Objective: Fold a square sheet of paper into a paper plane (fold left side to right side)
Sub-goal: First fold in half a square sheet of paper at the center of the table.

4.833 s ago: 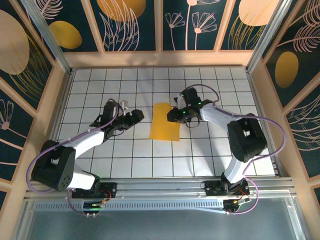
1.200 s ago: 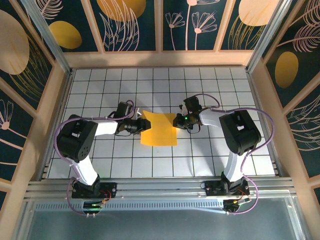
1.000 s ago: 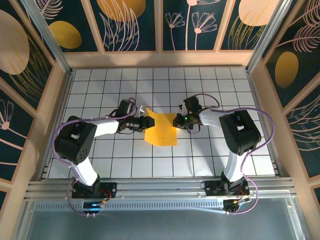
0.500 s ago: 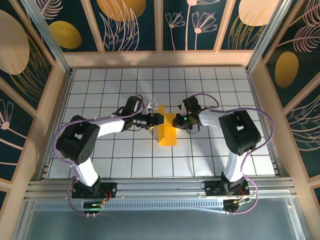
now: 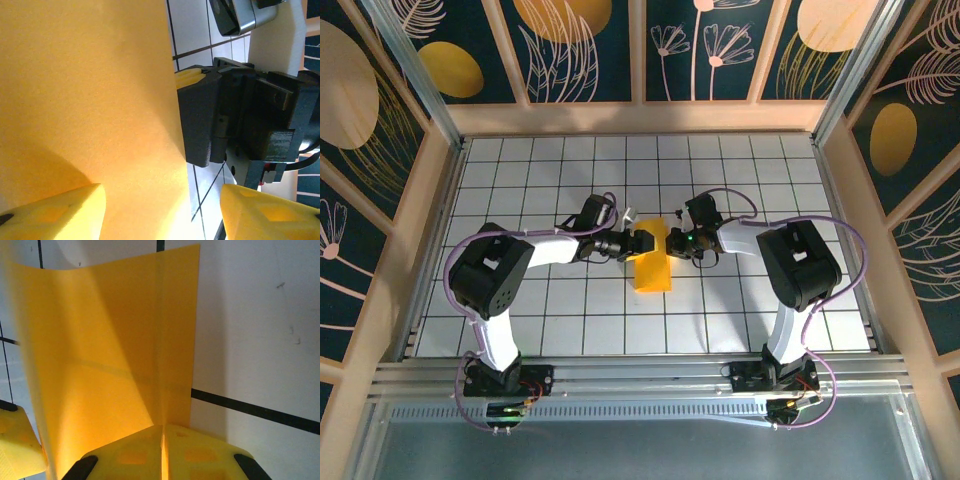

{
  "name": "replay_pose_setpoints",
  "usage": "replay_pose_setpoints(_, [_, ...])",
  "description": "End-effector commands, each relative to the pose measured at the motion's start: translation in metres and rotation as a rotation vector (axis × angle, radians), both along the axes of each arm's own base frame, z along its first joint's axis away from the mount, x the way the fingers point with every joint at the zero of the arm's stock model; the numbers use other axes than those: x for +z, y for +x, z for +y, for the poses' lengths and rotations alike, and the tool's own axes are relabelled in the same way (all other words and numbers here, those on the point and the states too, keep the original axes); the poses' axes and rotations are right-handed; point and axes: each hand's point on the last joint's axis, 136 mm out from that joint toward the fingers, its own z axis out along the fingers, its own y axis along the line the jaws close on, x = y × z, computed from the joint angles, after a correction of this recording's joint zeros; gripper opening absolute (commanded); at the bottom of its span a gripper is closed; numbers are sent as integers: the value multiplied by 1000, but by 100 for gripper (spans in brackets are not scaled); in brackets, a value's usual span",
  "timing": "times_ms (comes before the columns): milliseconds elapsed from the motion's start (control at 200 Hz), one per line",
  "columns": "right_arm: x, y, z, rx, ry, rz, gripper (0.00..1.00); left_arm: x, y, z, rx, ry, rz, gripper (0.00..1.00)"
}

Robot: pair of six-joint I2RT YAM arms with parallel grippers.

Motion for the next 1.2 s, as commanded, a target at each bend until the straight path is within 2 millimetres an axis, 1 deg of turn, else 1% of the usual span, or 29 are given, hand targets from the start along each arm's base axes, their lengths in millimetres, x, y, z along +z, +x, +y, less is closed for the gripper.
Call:
replay_pose_setpoints(0, [-12, -16, -4, 0, -30, 51, 11, 8, 1, -8, -19, -27, -18, 63])
replay_pose_setpoints(75, [-11, -16, -4, 0, -29, 48, 12, 7, 2, -8, -14, -23, -20, 62])
replay_pose_setpoints(155, [-9, -15, -4, -3, -29, 42, 12, 4, 2, -7, -9, -10, -19, 59])
replay_pose_setpoints(220, [-6, -14, -4, -3, -25, 35, 12, 1, 3, -6, -4, 0, -15, 52])
replay_pose_setpoints(315, [0, -11, -4, -6, -14, 18, 11, -1, 3, -4, 2, 13, -13, 40])
replay_pose_setpoints(430, [8, -9, -3, -14, 11, 2, 11, -6, 3, 0, 11, 42, -12, 30])
replay_pose_setpoints(470, [11, -7, -4, -18, 19, -5, 12, -8, 3, 1, 14, 50, -11, 28])
replay_pose_setpoints(641, [22, -4, -8, -34, 30, -30, 12, -11, 3, 3, 19, 66, -7, 25])
replay_pose_setpoints(716, [25, -3, -14, -43, 24, -36, 13, -12, 3, 3, 21, 68, -8, 25])
replay_pose_setpoints(811, [27, -1, -25, -59, -5, -47, 18, -11, 3, 3, 20, 68, -9, 25])
replay_pose_setpoints(881, [30, 0, -38, -78, -23, -55, 20, -10, 3, 3, 21, 68, -11, 25])
replay_pose_setpoints(941, [36, 0, -46, -90, -12, -67, 24, -10, 3, 3, 22, 67, -12, 25])
replay_pose_setpoints(1006, [46, 0, -49, -91, 34, -88, 29, -9, 3, 3, 20, 67, -14, 25])
replay_pose_setpoints(1061, [58, -3, -46, -72, 109, -108, 35, -9, 3, 3, 21, 67, -14, 25])
replay_pose_setpoints(1136, [72, -9, -33, -29, 224, -115, 42, -9, 3, 3, 20, 66, -13, 25])
replay_pose_setpoints(1196, [79, -14, -22, 9, 309, -104, 45, -8, 3, 3, 18, 64, -16, 24])
